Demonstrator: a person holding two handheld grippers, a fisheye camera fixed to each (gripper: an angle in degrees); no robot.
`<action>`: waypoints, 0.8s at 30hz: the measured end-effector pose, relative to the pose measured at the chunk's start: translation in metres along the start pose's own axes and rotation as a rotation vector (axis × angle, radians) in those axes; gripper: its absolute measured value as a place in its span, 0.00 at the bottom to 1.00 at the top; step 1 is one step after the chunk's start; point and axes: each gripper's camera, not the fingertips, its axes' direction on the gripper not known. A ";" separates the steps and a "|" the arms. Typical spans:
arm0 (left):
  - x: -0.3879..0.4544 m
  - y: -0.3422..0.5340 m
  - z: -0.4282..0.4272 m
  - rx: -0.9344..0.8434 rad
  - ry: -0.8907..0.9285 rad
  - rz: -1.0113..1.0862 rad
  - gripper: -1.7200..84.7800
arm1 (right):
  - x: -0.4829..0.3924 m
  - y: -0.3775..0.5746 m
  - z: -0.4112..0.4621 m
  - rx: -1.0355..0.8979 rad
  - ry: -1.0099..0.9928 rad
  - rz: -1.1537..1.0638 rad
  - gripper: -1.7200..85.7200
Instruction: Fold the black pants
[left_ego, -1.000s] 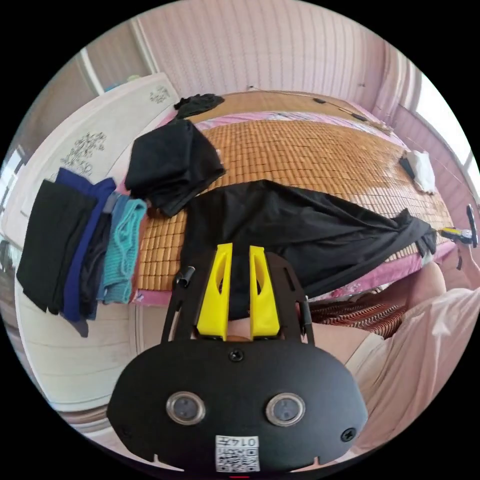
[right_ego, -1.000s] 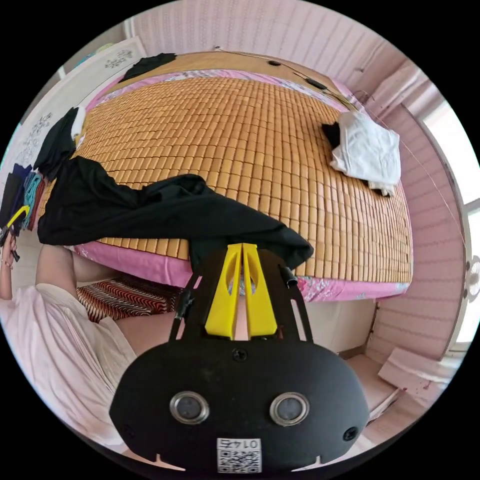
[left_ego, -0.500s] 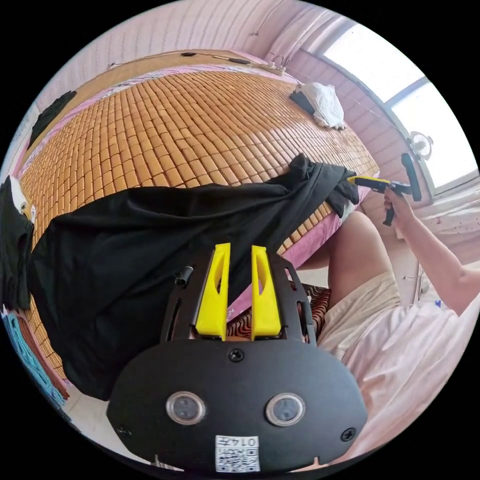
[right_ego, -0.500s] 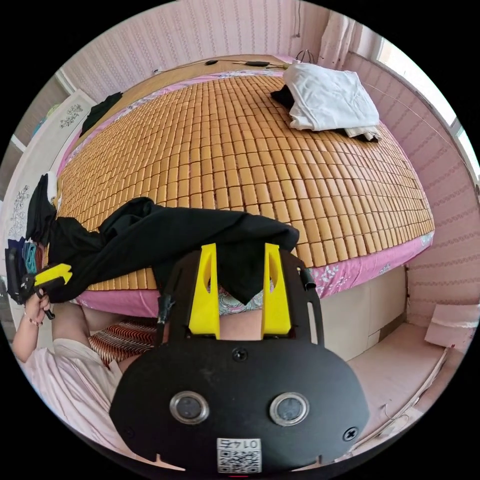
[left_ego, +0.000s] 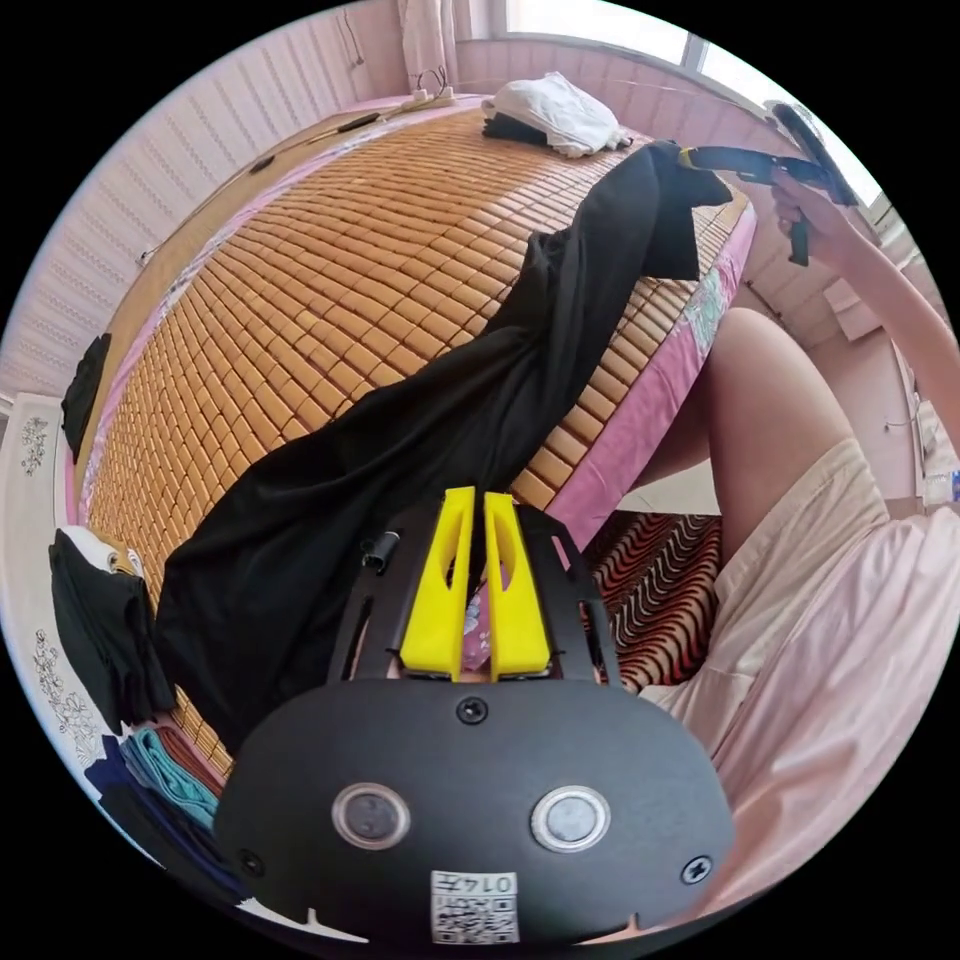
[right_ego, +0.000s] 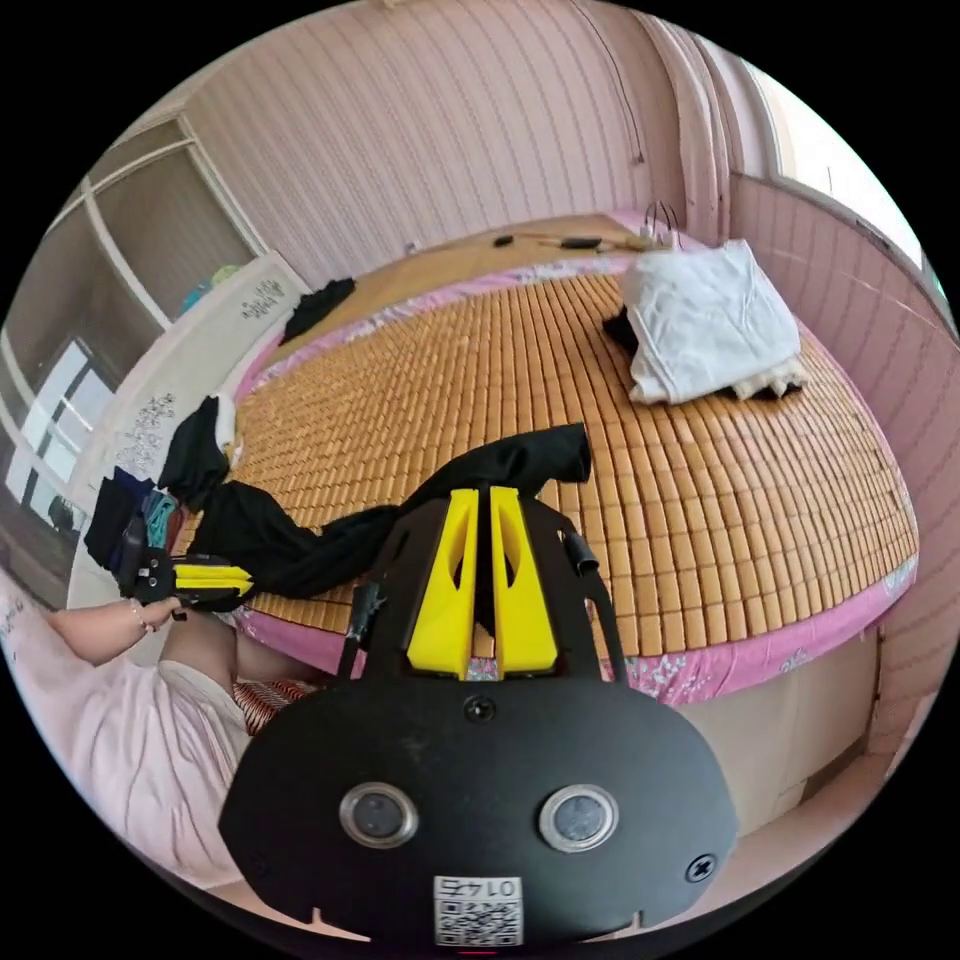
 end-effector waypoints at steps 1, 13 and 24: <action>0.001 -0.001 -0.010 0.042 0.007 0.012 0.03 | 0.000 0.007 -0.019 0.066 0.011 -0.037 0.04; 0.000 -0.022 -0.019 0.021 0.197 -0.074 0.08 | 0.104 0.147 0.009 -0.237 0.153 0.450 0.12; -0.041 -0.052 -0.027 -0.006 0.041 -0.210 0.09 | 0.046 0.025 0.119 -0.424 0.226 -0.080 0.17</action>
